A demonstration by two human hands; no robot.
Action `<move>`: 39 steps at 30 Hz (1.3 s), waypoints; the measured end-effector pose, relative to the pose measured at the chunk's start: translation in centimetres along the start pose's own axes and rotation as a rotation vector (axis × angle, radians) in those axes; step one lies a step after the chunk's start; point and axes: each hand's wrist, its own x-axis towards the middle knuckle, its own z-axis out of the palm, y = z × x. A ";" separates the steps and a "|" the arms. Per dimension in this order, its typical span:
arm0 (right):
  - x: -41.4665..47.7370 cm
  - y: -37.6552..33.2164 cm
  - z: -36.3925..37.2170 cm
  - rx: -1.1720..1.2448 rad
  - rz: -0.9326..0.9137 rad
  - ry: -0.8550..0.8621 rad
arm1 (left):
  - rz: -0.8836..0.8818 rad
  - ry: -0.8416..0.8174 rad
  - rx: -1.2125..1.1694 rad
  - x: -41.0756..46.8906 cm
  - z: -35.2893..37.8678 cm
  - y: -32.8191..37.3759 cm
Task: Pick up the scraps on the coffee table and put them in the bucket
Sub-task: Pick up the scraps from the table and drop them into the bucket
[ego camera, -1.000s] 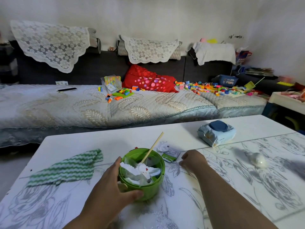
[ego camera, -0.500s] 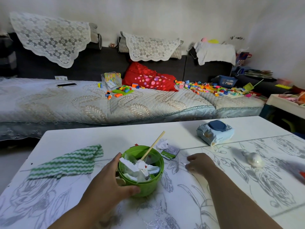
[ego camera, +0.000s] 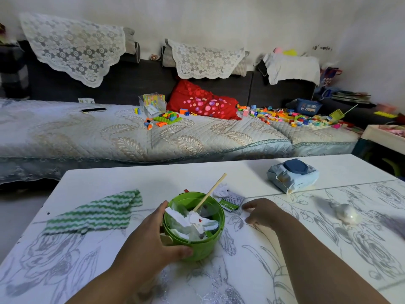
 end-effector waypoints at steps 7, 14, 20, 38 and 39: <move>0.0 -0.5 -0.6 -0.088 0.047 -0.048 | 0.007 -0.001 0.028 0.2 0.0 -0.1; -3.3 -1.2 -1.3 0.529 -0.052 0.178 | 0.000 -0.003 0.017 -0.1 -0.2 0.1; -7.3 -8.5 -2.6 0.394 -0.329 0.134 | -0.007 0.004 -0.016 -0.3 -0.1 0.2; 4.2 -4.6 2.3 -0.185 0.082 0.073 | -0.053 0.125 -0.038 0.7 0.0 0.1; 4.5 -4.6 2.6 -0.187 0.101 0.074 | -0.054 0.123 -0.043 0.7 0.0 0.1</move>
